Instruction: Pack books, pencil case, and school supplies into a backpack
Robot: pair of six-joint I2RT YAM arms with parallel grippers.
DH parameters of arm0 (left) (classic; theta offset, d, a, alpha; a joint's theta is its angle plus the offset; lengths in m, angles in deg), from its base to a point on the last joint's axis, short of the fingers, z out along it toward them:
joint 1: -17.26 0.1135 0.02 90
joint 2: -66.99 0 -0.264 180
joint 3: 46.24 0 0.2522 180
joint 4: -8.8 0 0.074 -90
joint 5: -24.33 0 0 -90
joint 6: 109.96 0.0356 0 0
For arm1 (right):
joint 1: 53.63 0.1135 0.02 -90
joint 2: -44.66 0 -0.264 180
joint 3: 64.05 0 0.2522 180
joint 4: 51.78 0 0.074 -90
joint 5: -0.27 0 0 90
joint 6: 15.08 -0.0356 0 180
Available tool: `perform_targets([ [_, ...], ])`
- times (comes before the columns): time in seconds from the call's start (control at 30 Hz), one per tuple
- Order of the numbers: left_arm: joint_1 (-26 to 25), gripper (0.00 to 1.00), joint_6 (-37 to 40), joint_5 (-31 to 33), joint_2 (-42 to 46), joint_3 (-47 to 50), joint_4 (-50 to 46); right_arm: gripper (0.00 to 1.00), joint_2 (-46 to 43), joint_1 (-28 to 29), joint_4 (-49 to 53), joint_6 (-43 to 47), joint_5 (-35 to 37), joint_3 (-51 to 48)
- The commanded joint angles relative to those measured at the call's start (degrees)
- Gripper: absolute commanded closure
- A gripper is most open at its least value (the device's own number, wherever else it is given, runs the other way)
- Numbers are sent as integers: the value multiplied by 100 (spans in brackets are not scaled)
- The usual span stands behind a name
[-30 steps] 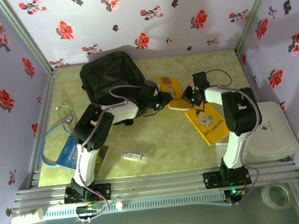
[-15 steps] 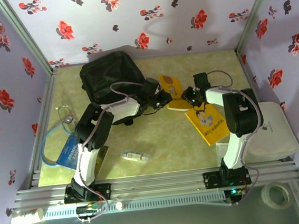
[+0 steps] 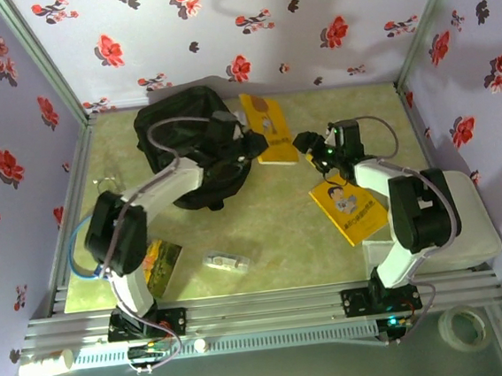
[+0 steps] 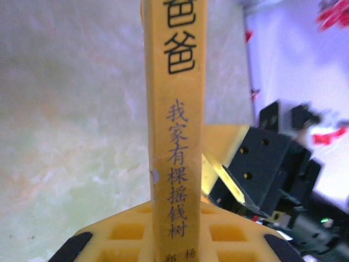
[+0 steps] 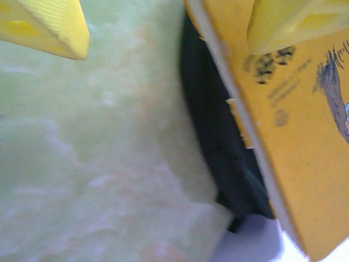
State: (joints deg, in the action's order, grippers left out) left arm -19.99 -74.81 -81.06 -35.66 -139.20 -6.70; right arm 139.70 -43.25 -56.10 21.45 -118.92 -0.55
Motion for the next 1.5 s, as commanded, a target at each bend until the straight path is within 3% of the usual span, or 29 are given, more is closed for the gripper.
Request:
perform_targets([
  [0.0, 304, 100, 73, 144, 630, 273, 455, 20, -91, -5, -1558, -1151, -527, -305],
  [0.17, 638, 100, -466, 86, 1100, 749, 875, 14, -23, 272, -2906, -2311, -552, -568],
  [0.6, 868, 100, -1650, -140, 1254, 1258, 1957, 11, 595, 1438, -4390, -4087, 163, -393],
  [1.23, 850, 100, -1880, -202, 1041, 1223, 2152, 34, 1068, 1754, -4514, -4589, 651, 143],
  [1.47, 804, 100, -1897, -211, 1011, 1261, 2140, 50, 1105, 1890, -4728, -4540, 920, 215],
])
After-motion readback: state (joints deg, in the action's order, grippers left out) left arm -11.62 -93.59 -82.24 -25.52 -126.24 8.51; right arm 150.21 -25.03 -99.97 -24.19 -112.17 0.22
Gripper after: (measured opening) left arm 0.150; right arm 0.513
